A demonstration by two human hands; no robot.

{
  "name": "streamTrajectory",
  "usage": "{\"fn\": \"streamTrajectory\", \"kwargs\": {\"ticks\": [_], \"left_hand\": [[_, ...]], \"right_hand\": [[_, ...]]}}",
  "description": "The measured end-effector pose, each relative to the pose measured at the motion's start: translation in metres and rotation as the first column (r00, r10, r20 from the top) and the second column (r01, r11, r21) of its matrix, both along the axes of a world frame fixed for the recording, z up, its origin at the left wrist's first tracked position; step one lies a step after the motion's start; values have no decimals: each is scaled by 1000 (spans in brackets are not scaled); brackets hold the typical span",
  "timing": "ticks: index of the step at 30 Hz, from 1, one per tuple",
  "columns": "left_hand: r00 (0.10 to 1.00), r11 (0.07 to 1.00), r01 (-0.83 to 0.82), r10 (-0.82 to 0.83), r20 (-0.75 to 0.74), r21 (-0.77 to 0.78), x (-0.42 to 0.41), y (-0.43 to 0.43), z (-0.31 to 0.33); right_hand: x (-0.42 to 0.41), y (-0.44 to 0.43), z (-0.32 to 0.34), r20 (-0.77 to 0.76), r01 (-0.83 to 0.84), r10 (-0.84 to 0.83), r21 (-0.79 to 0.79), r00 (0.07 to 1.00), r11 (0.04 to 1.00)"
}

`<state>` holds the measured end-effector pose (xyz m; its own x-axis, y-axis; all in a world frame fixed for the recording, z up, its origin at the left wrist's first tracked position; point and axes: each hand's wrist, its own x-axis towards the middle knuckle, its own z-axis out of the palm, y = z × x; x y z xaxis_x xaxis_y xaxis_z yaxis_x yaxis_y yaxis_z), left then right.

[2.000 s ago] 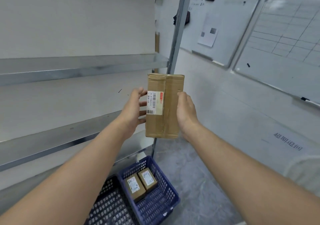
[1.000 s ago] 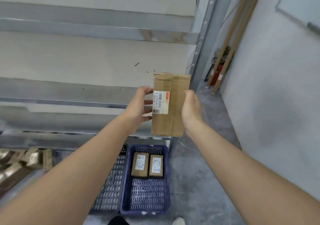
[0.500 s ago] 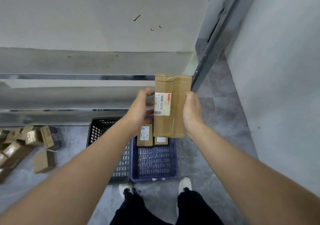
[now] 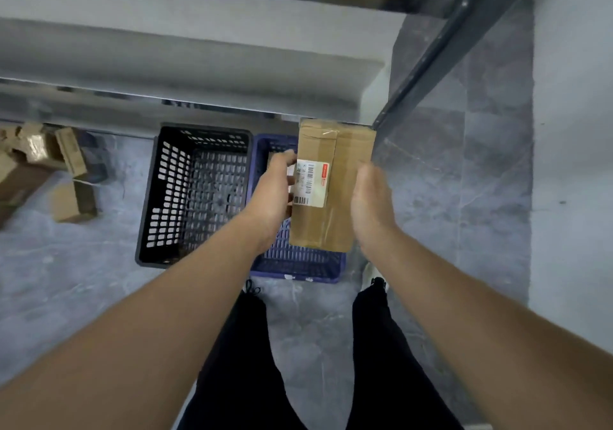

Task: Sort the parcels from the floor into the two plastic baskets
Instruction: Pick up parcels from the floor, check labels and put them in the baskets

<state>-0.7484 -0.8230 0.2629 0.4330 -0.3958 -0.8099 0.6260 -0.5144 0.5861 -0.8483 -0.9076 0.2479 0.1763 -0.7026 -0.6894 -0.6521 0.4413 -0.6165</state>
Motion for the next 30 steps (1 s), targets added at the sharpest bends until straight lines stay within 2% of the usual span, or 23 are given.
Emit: {"fn": "streamTrajectory", "kwargs": {"ticks": [11,22,30], "left_hand": [[998,981,13,1,-70,195,-9,33,-160],[987,960,38,7,-162,276,-15,38,-309],[975,946,71,1,-222,315,-25,28,-387]], "right_hand": [[-24,29,-149,-99,7,18,250,995,968],[-36,50,-296,-110,-102,131,238,985,966],[-41,43,-375,-159,-60,112,301,981,952]]}}
